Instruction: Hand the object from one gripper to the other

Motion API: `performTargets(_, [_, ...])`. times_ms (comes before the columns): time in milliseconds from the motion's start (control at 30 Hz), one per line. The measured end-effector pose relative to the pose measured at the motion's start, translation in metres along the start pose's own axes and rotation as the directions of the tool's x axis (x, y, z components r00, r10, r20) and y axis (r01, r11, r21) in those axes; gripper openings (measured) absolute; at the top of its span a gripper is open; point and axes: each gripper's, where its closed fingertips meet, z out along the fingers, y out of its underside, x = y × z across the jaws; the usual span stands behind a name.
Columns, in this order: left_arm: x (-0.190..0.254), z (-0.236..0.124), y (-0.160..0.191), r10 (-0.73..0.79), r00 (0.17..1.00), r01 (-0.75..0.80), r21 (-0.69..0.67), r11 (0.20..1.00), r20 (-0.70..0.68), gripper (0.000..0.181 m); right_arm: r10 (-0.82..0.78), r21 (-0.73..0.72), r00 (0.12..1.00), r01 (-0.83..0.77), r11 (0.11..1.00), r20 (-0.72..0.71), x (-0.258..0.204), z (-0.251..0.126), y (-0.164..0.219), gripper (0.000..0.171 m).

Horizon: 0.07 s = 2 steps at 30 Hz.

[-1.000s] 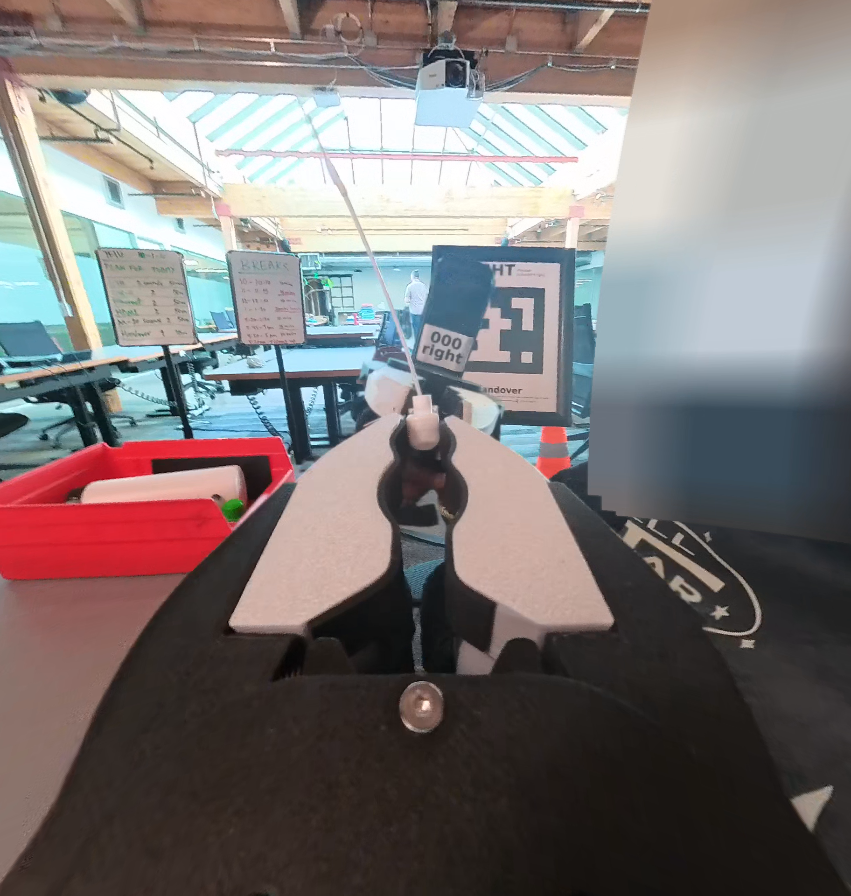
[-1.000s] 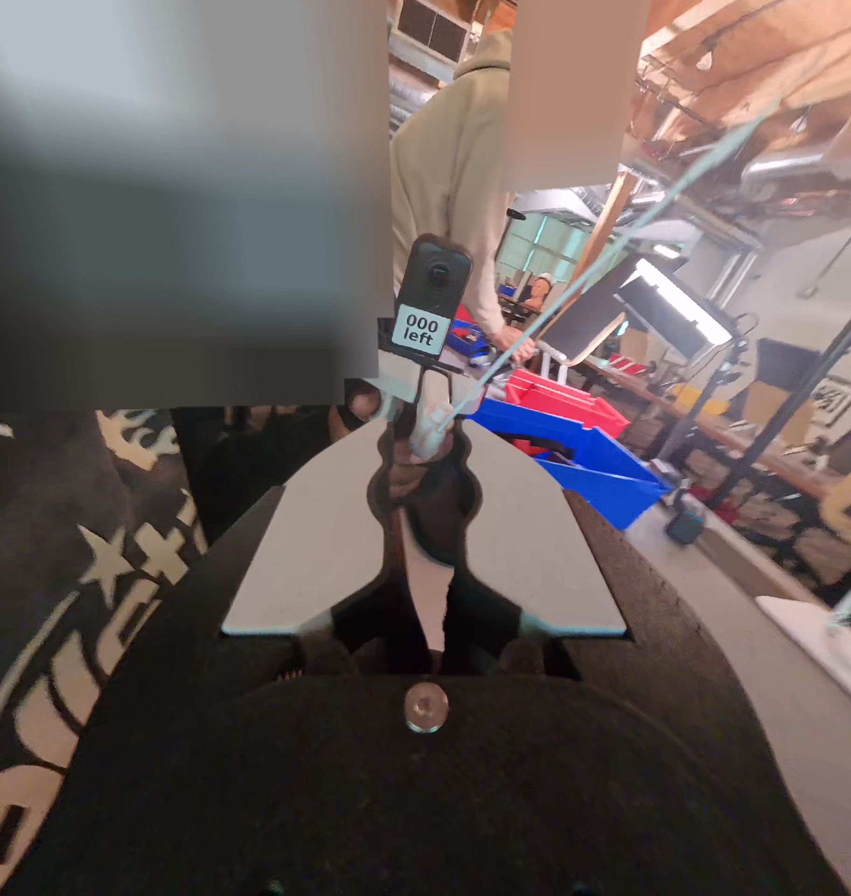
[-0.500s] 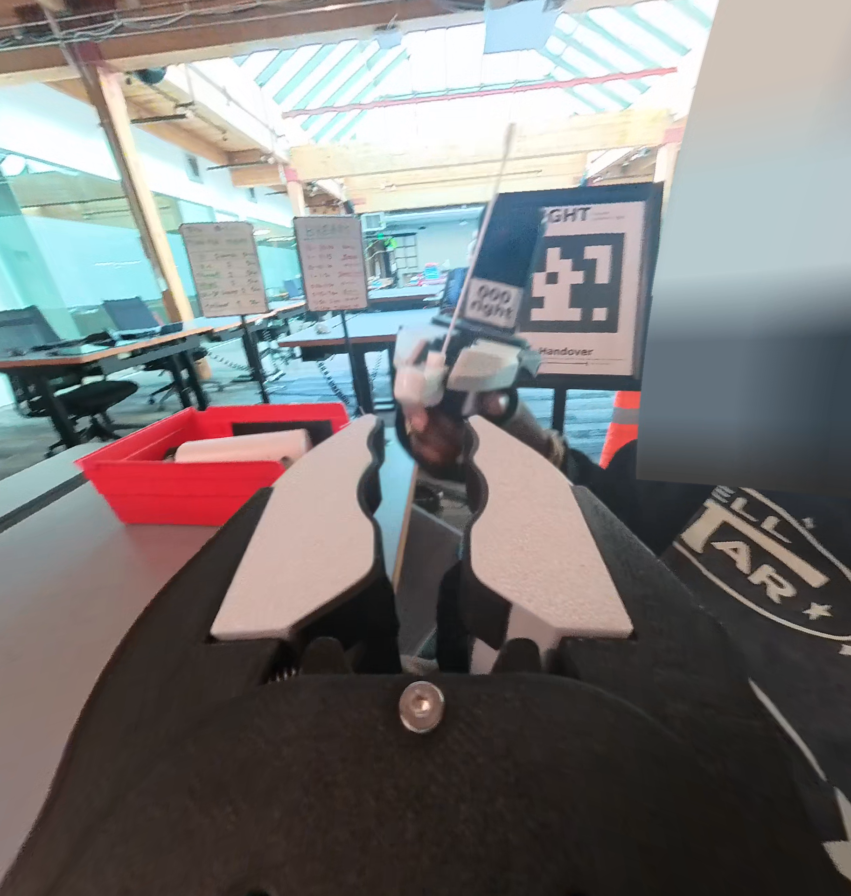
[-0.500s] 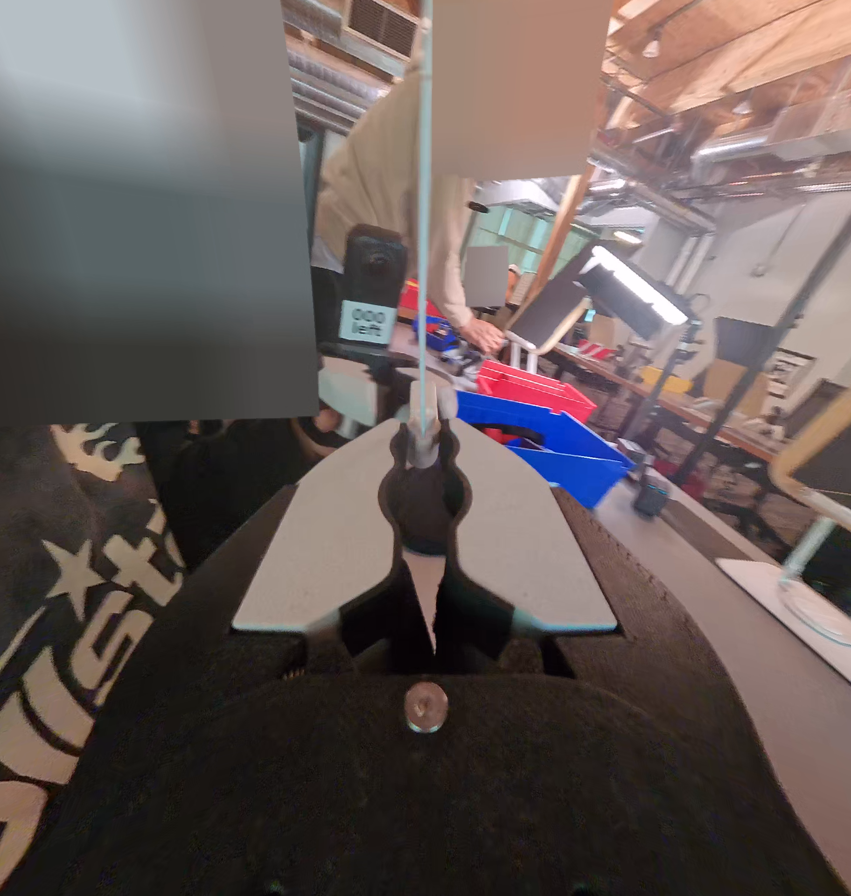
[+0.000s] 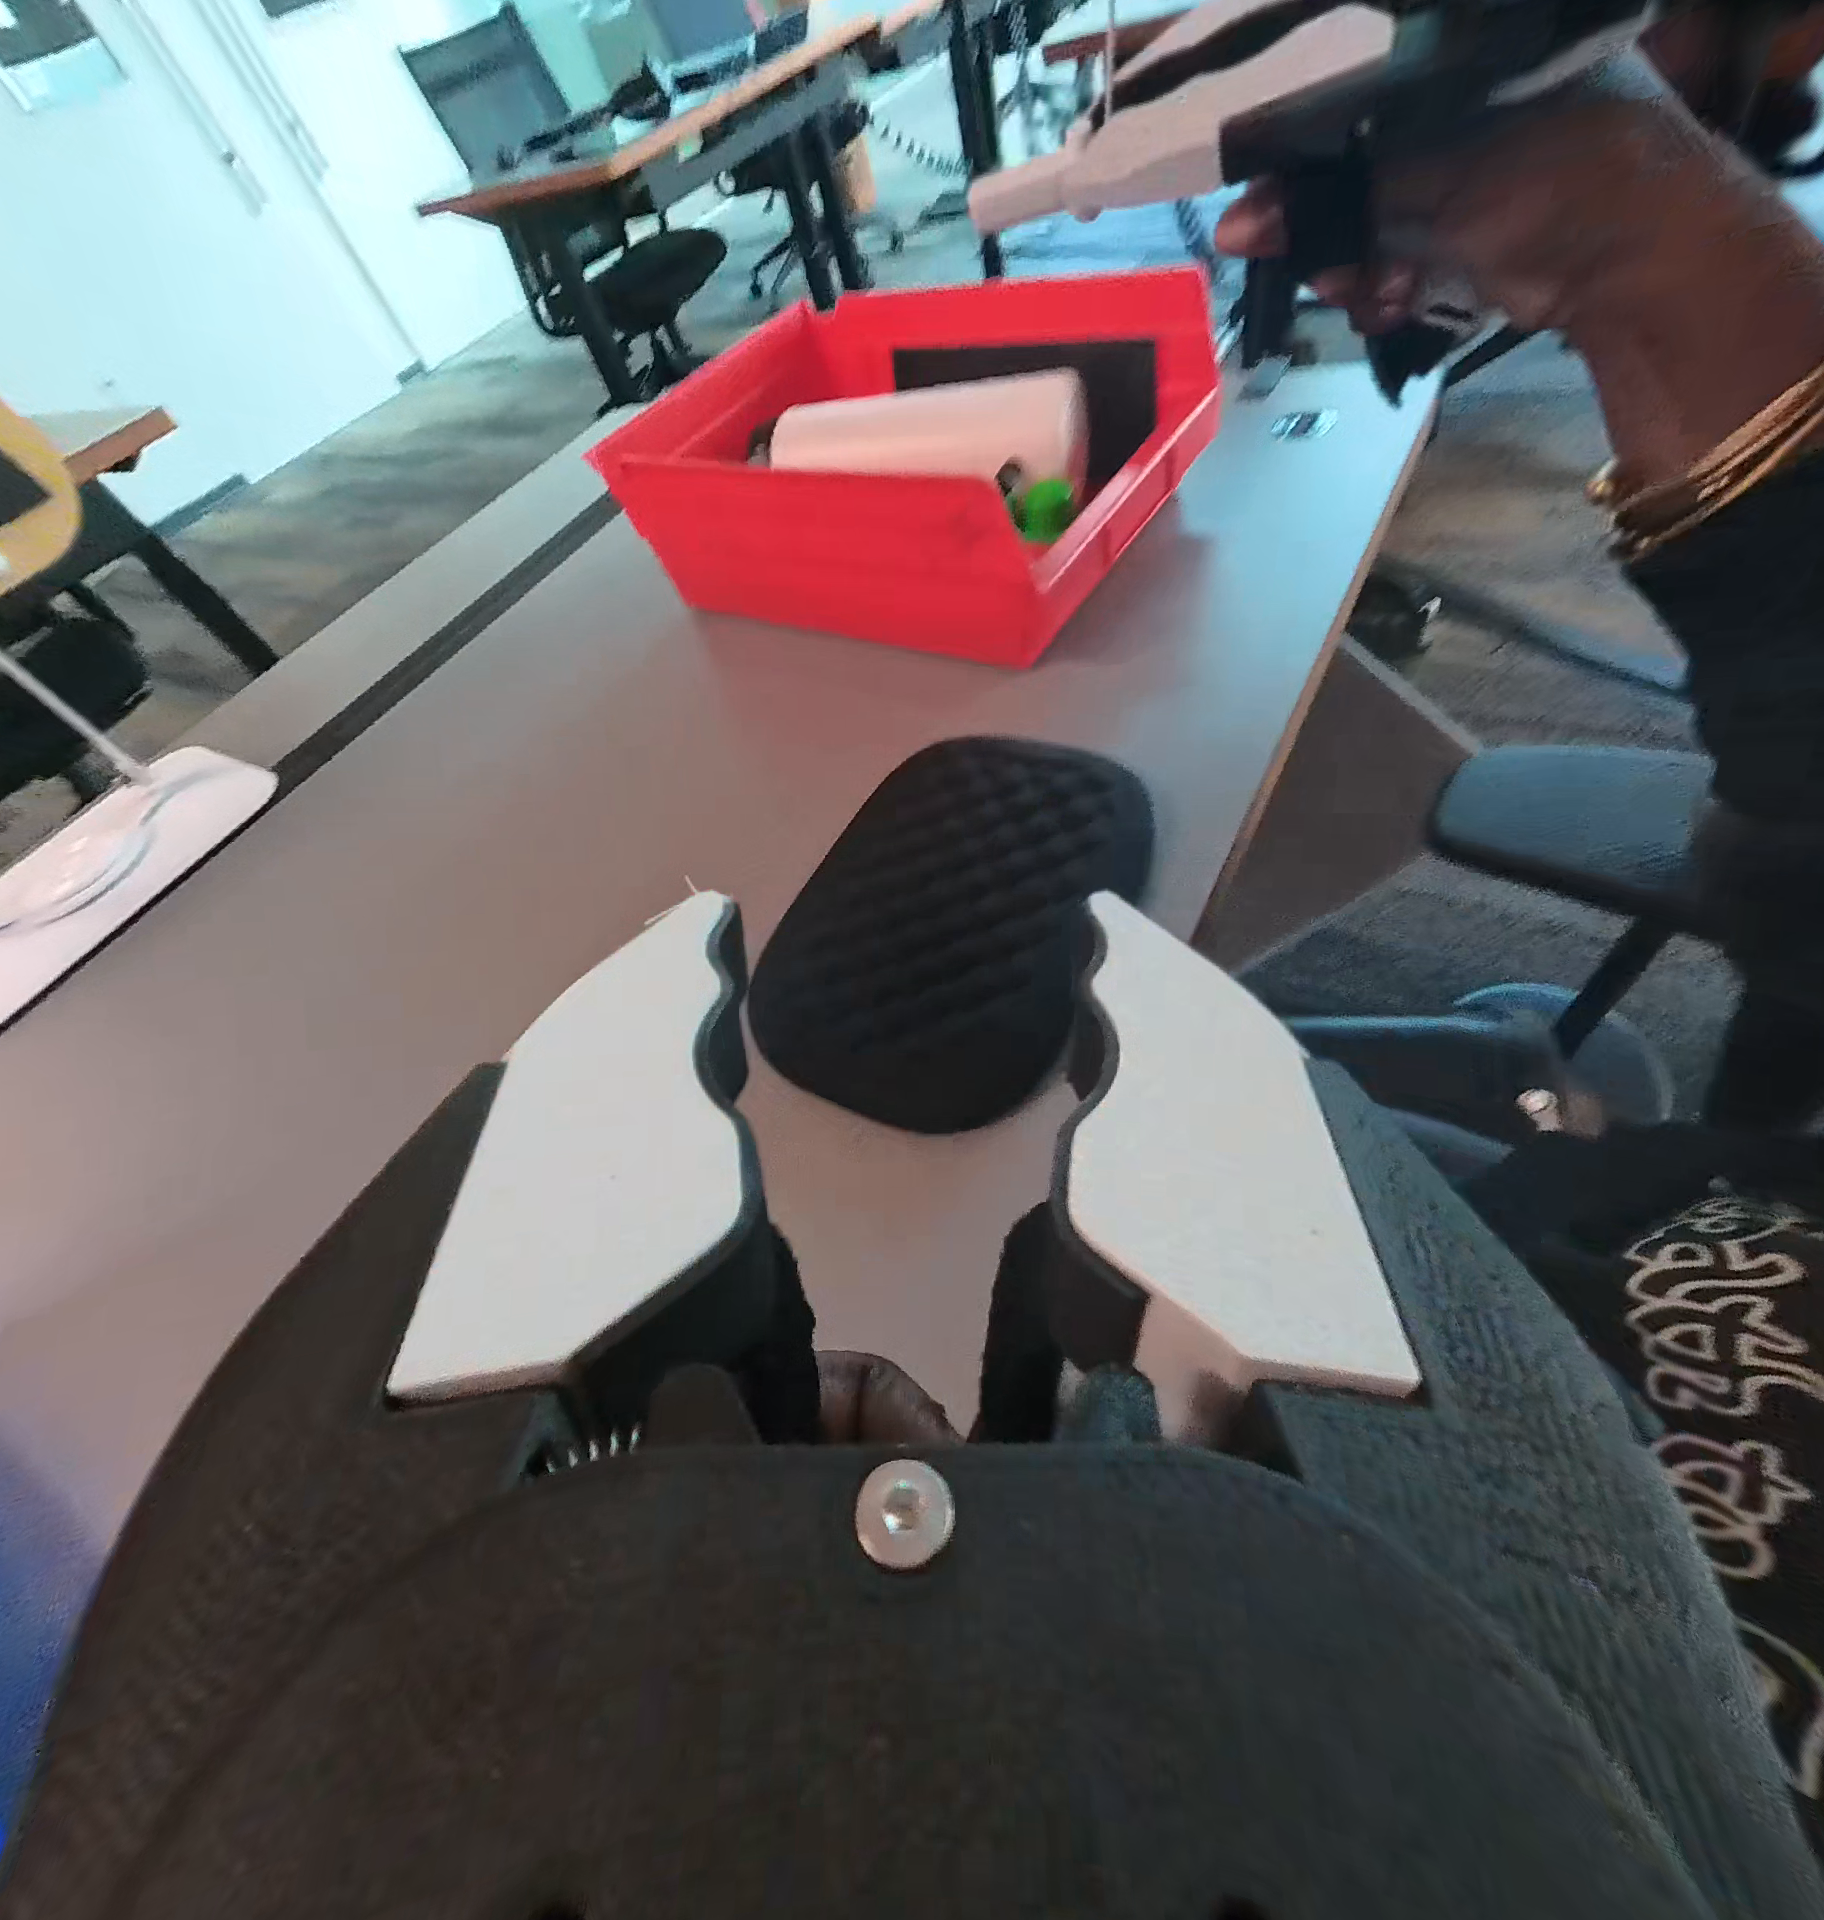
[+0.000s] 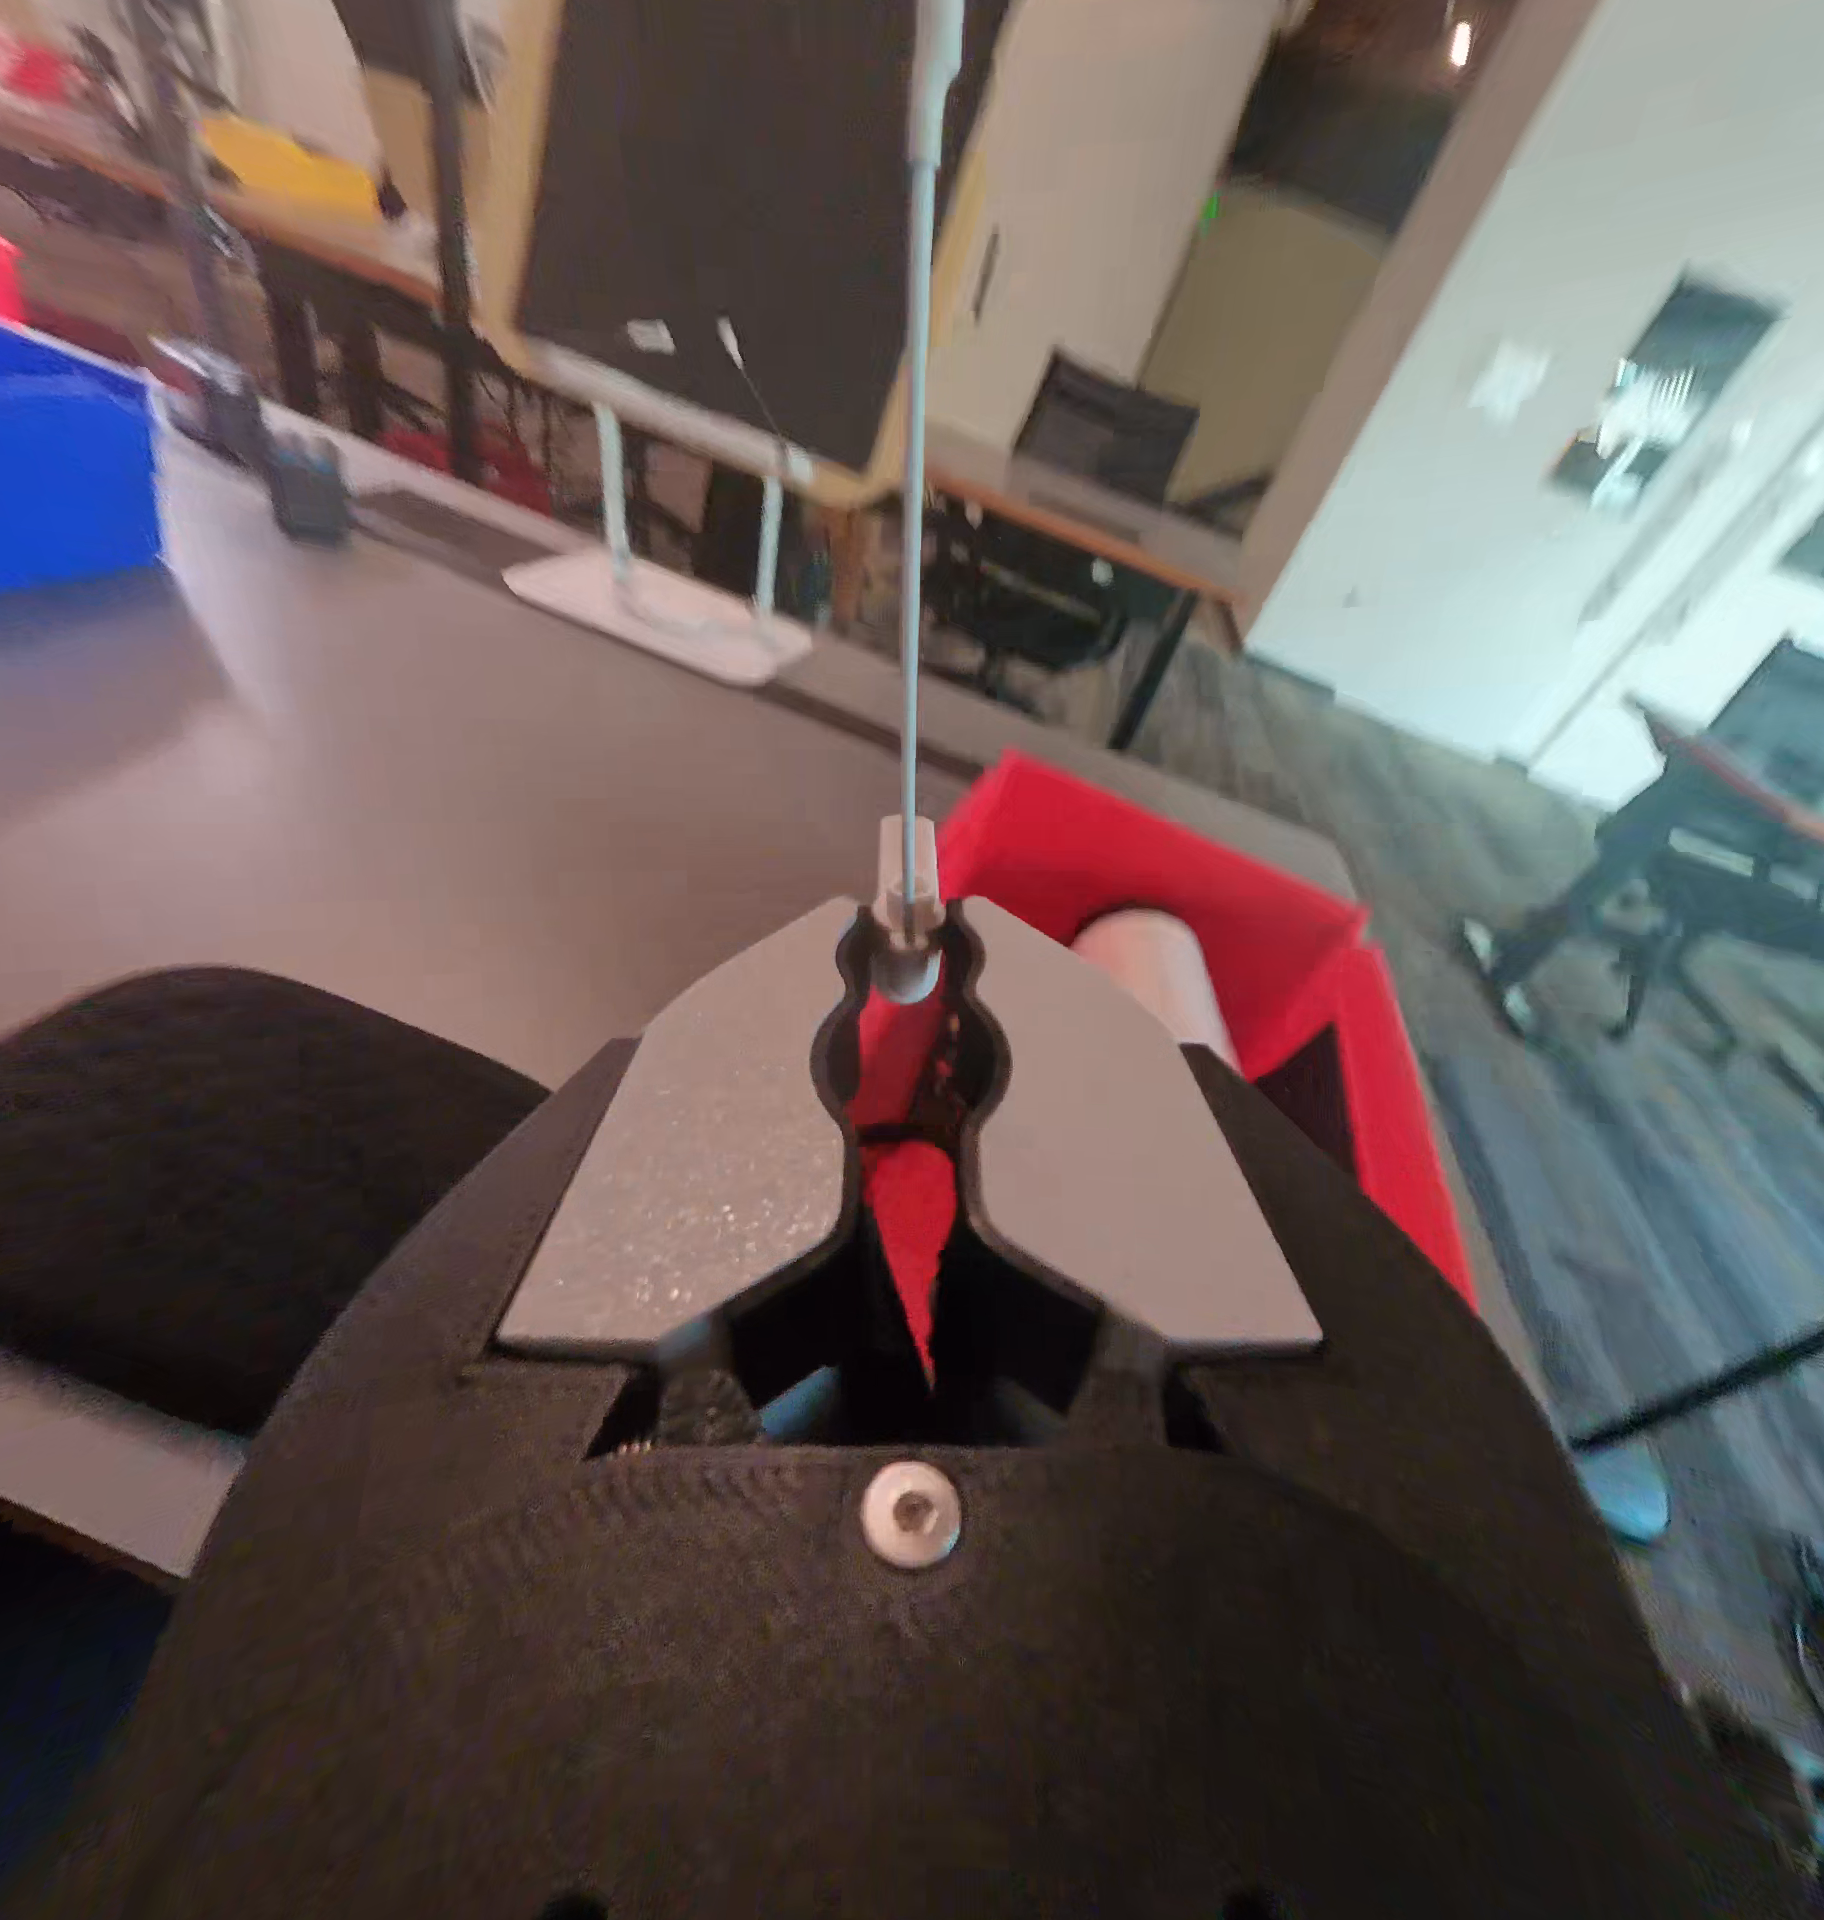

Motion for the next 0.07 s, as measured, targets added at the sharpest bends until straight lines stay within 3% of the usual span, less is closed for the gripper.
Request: performTargets(67, [-0.004,0.003,0.009,0.032,0.999,-0.03,-0.057,0.998,0.036,0.06,0.043,-0.115,0.999,-0.043,0.992,-0.003,0.007,0.017,0.033,0.013])
